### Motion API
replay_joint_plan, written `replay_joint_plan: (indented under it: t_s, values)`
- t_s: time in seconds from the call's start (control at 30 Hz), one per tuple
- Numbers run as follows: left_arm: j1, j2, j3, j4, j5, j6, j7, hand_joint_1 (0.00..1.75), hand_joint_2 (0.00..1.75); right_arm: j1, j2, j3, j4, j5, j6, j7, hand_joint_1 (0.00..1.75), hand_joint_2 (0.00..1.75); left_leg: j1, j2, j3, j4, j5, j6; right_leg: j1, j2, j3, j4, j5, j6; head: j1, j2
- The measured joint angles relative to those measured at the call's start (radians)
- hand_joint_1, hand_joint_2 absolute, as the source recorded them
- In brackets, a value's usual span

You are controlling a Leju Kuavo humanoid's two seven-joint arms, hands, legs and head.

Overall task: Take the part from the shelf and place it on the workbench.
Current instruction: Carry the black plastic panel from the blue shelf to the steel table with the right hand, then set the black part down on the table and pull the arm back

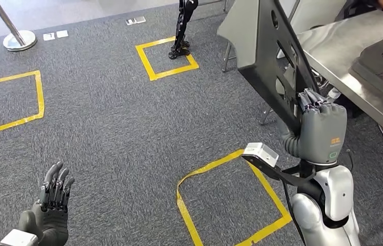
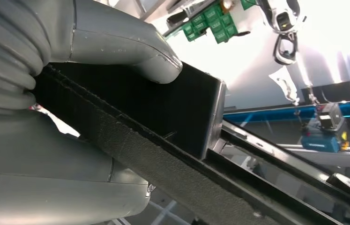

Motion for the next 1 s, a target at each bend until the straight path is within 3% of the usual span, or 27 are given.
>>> replay_joint_plan:
  t_s: [0.1,0.13,0.17,0.23,0.3,0.33,0.43,0.5,0.6,0.63,0.67,0.73,0.8,0.83,0.93,1.0]
  values:
    - [-0.002,0.000,0.000,0.000,0.000,0.000,0.000,0.00,0.00,0.001,0.000,0.000,0.001,-0.009,0.001,-0.001,1.75,1.75,-0.004,0.000,0.003,0.000,-0.009,0.014,0.002,-0.002,-0.133,0.208,-0.053,-0.005,0.003,0.000]
    - [-0.003,0.000,0.000,0.000,0.000,0.000,0.001,0.00,0.00,0.001,0.000,0.000,0.002,-0.011,0.001,-0.002,1.75,1.75,-0.005,0.000,0.005,0.000,-0.012,0.015,0.002,-0.002,-0.162,0.238,-0.051,-0.003,0.002,0.000]
    - [-0.003,0.000,0.000,0.000,0.000,0.001,0.001,0.00,0.00,0.001,0.000,0.000,0.002,-0.014,0.002,-0.003,1.75,1.75,-0.006,-0.001,0.010,0.000,-0.015,0.016,0.002,-0.002,-0.169,0.227,-0.033,0.003,0.003,0.000]
    - [-0.004,0.000,-0.001,0.000,0.000,0.002,0.001,0.00,0.00,0.001,0.000,-0.001,0.003,-0.017,0.002,-0.005,1.75,1.75,-0.007,-0.002,0.023,-0.001,-0.025,0.015,0.005,-0.003,-0.127,0.105,0.036,0.014,0.003,0.000]
    - [-0.005,0.000,-0.001,0.000,0.000,0.002,0.001,0.00,0.00,0.000,0.000,-0.001,0.003,-0.018,0.002,-0.007,1.75,1.75,-0.011,-0.004,0.034,-0.001,-0.035,0.008,0.013,-0.007,-0.071,-0.020,0.087,0.009,0.003,0.000]
    - [-0.005,0.000,-0.001,0.001,0.000,0.002,0.001,0.00,0.00,0.000,0.000,0.000,0.003,-0.017,0.002,-0.007,1.75,1.75,-0.013,-0.005,0.036,-0.002,-0.040,0.003,0.017,-0.009,-0.056,-0.050,0.096,0.003,0.003,0.000]
    - [-0.008,0.000,-0.002,0.001,0.000,0.002,0.004,0.00,0.00,0.000,0.000,0.000,0.003,-0.014,0.003,-0.007,1.75,1.75,-0.013,-0.003,0.045,-0.007,-0.049,-0.012,0.016,-0.009,-0.040,-0.066,0.092,-0.016,0.003,0.000]
    - [-0.010,0.000,-0.002,0.001,0.000,0.002,0.006,0.00,0.00,-0.002,0.000,0.000,0.003,-0.014,0.004,-0.006,1.75,1.75,-0.013,0.002,0.031,0.040,-0.075,-0.020,0.007,-0.009,-0.017,-0.078,0.087,-0.033,-0.001,0.000]
    - [-0.006,0.001,-0.002,0.005,0.000,0.003,0.006,0.00,0.00,0.000,0.000,0.000,0.007,-0.015,0.004,-0.007,1.75,1.75,-0.009,0.006,-0.069,0.221,-0.142,-0.025,0.008,-0.009,0.011,-0.081,0.071,-0.052,-0.005,0.000]
    - [-0.004,0.002,-0.002,0.008,0.000,0.003,0.004,0.00,0.00,0.001,0.000,0.000,0.009,-0.015,0.003,-0.008,1.75,1.75,-0.008,0.006,-0.099,0.260,-0.146,-0.028,0.008,-0.009,0.018,-0.081,0.065,-0.054,-0.005,0.000]
    - [-0.004,0.002,-0.002,0.010,0.000,0.003,0.003,0.00,0.00,0.002,0.000,0.000,0.011,-0.016,0.003,-0.010,1.75,1.75,-0.007,0.007,-0.111,0.261,-0.128,-0.030,0.009,-0.007,0.026,-0.081,0.058,-0.052,-0.005,0.000]
    - [-0.005,0.002,-0.002,0.012,0.000,0.003,0.000,0.00,0.00,0.002,0.001,0.000,0.012,-0.016,0.002,-0.011,1.75,1.75,-0.003,0.009,-0.077,0.157,-0.046,-0.032,0.007,-0.003,0.045,-0.079,0.043,-0.045,-0.006,0.000]
    - [-0.007,0.002,-0.002,0.013,0.000,0.004,-0.001,0.00,0.00,0.002,0.001,0.000,0.012,-0.015,0.002,-0.011,1.75,1.75,-0.002,0.008,-0.020,0.041,0.003,-0.031,0.010,0.000,0.055,-0.074,0.025,-0.033,-0.006,0.000]
    - [-0.007,0.002,-0.003,0.014,0.000,0.004,-0.002,0.00,0.00,0.001,0.000,-0.001,0.012,-0.015,0.001,-0.012,1.75,1.75,-0.003,0.007,-0.003,0.011,0.006,-0.028,0.013,0.001,0.056,-0.074,0.020,-0.028,-0.005,0.000]
    - [-0.006,0.002,-0.002,0.015,0.002,0.006,-0.006,0.00,0.00,0.002,-0.002,-0.003,0.011,-0.020,-0.002,-0.014,1.75,1.75,-0.005,0.004,0.008,-0.005,-0.007,-0.007,0.015,0.002,0.060,-0.073,0.016,-0.014,-0.003,0.000]
    - [-0.007,0.002,-0.002,0.015,0.002,0.006,-0.009,0.00,0.00,0.001,-0.003,-0.006,0.011,-0.027,-0.003,-0.017,1.75,1.75,-0.003,0.004,0.019,-0.010,-0.010,0.006,0.013,0.001,0.039,-0.029,0.002,-0.008,-0.002,0.000]
